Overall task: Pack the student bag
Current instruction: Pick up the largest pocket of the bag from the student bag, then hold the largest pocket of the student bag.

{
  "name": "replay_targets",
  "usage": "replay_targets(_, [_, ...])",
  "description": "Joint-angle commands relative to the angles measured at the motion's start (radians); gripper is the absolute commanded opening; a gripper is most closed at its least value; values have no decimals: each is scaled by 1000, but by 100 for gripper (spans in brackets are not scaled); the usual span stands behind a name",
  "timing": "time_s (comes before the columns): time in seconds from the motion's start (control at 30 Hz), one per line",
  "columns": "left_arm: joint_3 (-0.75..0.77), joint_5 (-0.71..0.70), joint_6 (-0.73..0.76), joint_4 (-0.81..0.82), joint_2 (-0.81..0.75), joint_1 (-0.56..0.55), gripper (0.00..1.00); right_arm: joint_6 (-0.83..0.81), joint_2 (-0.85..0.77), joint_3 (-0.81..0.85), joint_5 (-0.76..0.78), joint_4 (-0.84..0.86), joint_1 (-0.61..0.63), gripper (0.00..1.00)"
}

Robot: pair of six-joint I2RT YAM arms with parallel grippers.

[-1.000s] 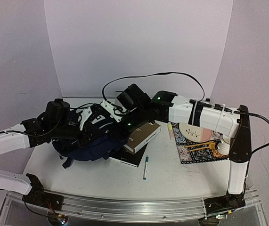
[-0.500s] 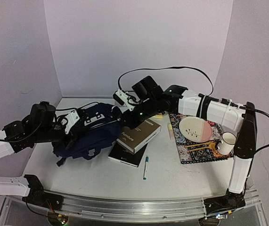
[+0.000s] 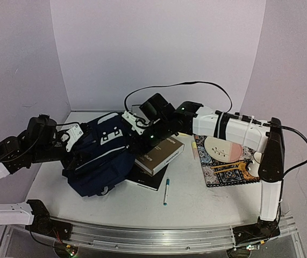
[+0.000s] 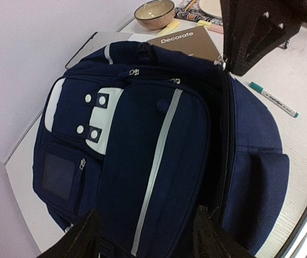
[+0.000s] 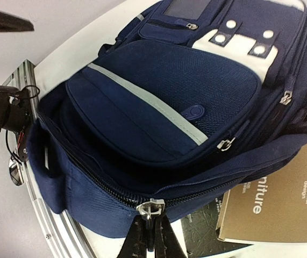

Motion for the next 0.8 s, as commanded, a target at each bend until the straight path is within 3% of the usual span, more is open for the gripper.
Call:
replay_targets(0.0, [68,108,-67,91,33,3,64,9,1,83,-25,33,24,0])
replay_targets(0.2, [64,297,-180,268,124,3,69,12,7,93,-22,40,42,0])
replay_targets(0.53, [51,442,-237,422,299,2,68,13,18,118,-17,46,60,0])
replay_targets(0.67, [44,466,-233,423,324,2,57,8,9,109,5,46,61,0])
replay_targets(0.77, [29,486,-243,414,312,2,40,-1,-3,103,38,46,61,0])
